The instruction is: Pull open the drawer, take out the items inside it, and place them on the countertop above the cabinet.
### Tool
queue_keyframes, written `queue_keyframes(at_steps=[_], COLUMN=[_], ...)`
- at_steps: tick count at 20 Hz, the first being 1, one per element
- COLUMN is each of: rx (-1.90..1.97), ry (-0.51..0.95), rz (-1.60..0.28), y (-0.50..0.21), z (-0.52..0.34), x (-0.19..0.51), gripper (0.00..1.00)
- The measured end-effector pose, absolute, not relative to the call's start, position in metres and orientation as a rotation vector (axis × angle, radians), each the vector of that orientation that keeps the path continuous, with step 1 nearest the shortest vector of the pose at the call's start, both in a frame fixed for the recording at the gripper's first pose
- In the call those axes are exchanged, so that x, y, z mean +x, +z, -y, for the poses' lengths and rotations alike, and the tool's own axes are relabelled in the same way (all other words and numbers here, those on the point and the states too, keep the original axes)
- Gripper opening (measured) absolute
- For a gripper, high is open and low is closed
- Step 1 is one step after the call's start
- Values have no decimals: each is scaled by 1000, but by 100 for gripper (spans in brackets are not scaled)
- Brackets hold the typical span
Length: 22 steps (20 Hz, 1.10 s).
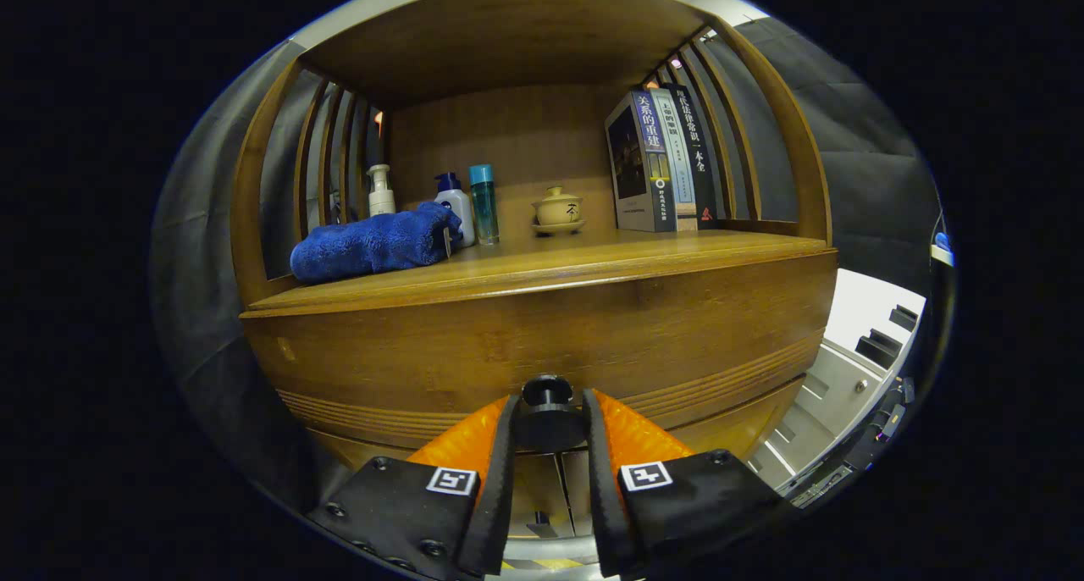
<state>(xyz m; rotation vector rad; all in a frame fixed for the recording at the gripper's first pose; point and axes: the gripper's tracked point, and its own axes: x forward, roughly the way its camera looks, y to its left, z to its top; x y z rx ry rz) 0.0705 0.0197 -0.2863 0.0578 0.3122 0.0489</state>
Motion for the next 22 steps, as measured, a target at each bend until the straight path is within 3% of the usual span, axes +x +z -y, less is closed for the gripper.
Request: queue_keyframes(at_steps=[9, 22], rx=[157, 144], ry=[83, 48], rz=[-378, -353], y=[-292, -289], z=[-20, -18], x=[69, 54], gripper=[41, 41])
